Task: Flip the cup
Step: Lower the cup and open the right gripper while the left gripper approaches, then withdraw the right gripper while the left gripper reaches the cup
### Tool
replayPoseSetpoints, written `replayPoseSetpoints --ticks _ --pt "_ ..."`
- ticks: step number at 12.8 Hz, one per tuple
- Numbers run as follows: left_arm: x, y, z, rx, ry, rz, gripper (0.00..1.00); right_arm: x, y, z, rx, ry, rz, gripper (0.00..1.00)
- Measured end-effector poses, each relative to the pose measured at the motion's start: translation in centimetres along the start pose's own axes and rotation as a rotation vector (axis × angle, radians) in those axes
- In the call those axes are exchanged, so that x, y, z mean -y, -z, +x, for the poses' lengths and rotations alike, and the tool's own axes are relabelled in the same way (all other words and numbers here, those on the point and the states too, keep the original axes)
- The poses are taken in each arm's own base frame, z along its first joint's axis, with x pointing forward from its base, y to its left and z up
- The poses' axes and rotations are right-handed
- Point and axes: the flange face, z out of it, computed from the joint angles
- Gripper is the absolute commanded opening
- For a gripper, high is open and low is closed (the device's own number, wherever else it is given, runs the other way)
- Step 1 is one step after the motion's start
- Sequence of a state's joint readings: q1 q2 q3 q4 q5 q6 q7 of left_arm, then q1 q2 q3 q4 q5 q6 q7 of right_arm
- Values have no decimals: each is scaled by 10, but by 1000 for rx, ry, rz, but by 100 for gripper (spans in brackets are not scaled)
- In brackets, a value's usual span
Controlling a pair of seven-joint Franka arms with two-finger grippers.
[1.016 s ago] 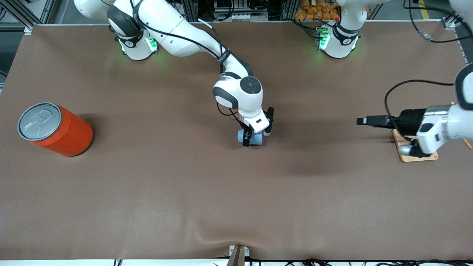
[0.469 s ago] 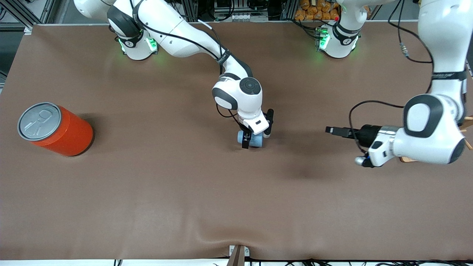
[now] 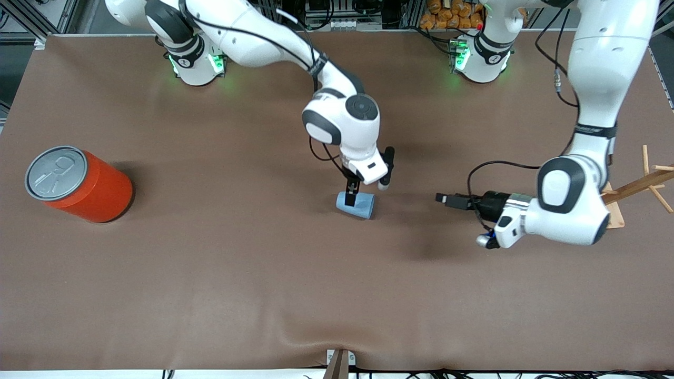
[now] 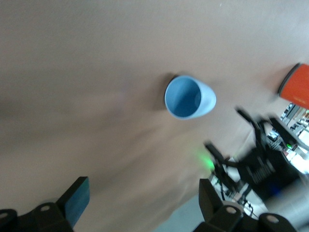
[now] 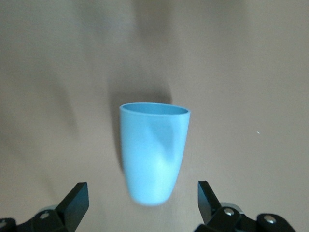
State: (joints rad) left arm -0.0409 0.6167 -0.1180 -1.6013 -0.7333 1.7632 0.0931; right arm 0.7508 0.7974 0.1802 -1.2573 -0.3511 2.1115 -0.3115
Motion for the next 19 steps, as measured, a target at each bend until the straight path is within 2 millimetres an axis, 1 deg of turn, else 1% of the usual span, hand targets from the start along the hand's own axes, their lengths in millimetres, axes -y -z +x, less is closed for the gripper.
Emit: replayPoseSetpoints --ticks 1,2,3,4,5,6,7,8,9,10,11,12,13,14,15,16,17,18,19 --pt "-5 -10 6 -31 18 -8 100 -3 25 -2 1 -16 6 100" --pt "-13 -19 12 -75 41 -21 100 -13 53 -9 -2 -46 22 100" --pt "-21 -28 17 -116 58 -29 100 -28 79 -20 -10 -88 45 100" --pt "-30 -38 21 -148 71 -33 100 -48 105 -37 -16 -138 70 100" --pt "-39 -50 23 -169 84 -34 100 -72 127 -58 -11 -191 88 100" --pt "-47 -62 24 -185 107 -40 100 -99 146 -85 -3 -251 101 100" --pt "-54 -73 26 -198 139 -57 100 -132 160 -118 4 -327 122 100" --pt "-60 -85 28 -213 174 -79 100 -172 169 -160 1 -419 149 100" --pt "-63 -98 30 -226 197 -92 100 -214 173 -207 -9 -512 168 100" --pt "-66 -109 31 -234 206 -92 100 -250 175 -253 -16 -588 171 100" --pt "-69 -120 31 -241 207 -87 100 -275 179 -290 -22 -647 164 100" --pt "-72 -130 32 -257 204 -78 100 -290 187 -316 -29 -690 150 100" --pt "-77 -141 32 -282 206 -70 100 -299 199 -337 -34 -726 136 100" --pt "-81 -154 32 -302 211 -60 100 -305 213 -359 -25 -770 131 100" --pt "-87 -168 29 -311 212 -50 100 -310 228 -391 -1 -826 136 100" --pt "-91 -179 27 -307 209 -44 100 -314 239 -421 23 -880 144 100" --pt "-94 -187 24 -299 208 -39 100 -316 248 -445 42 -952 148 100" --pt "-98 -195 21 -289 209 -34 100 -315 256 -462 68 -1064 155 100" --pt "-101 -201 18 -282 209 -30 100 -311 263 -472 97 -1200 160 100"
